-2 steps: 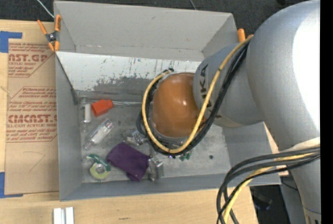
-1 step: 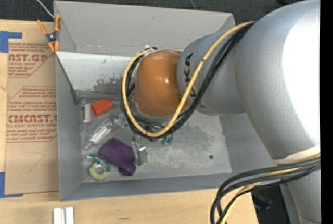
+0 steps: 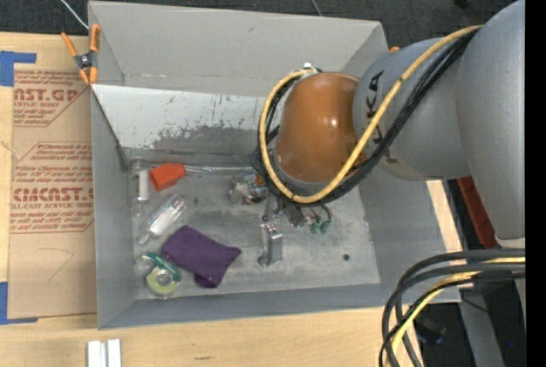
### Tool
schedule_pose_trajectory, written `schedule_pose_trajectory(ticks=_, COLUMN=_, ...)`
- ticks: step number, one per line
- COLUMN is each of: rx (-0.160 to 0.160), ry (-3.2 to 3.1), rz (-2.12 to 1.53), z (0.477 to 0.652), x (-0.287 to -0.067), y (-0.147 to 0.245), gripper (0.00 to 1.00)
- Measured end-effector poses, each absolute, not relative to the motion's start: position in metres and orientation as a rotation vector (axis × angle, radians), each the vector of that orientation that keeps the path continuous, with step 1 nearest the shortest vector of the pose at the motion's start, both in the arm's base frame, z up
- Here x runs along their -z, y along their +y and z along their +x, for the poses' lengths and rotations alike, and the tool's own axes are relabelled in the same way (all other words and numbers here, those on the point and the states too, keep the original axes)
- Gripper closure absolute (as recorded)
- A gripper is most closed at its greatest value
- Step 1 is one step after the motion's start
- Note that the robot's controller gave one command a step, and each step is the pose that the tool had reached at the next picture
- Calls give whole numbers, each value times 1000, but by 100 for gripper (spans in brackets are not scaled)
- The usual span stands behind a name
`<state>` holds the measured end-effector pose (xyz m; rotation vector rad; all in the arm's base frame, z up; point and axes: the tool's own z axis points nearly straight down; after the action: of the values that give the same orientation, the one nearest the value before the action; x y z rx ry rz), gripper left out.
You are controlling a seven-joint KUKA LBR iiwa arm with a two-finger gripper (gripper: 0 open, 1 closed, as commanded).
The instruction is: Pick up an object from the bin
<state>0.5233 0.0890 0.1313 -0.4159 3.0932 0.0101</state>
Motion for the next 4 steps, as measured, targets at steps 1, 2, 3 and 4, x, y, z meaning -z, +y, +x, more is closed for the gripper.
schedule_pose_trajectory(ticks=1, rx=-12, ry=3025, rz=-782, z=495, x=-116, y=200, gripper=0)
schedule_pose_trajectory(ticks=2, rx=-10, ry=3073, rz=-552, z=489, x=-129, y=137, gripper=0)
schedule_pose_trajectory(ticks=3, rx=-14, ry=2975, rz=-950, z=518, x=-68, y=210, gripper=0)
schedule_pose_trajectory(ticks=4, rx=-5, ry=2930, rz=-1073, z=484, x=-70, y=186, gripper=100)
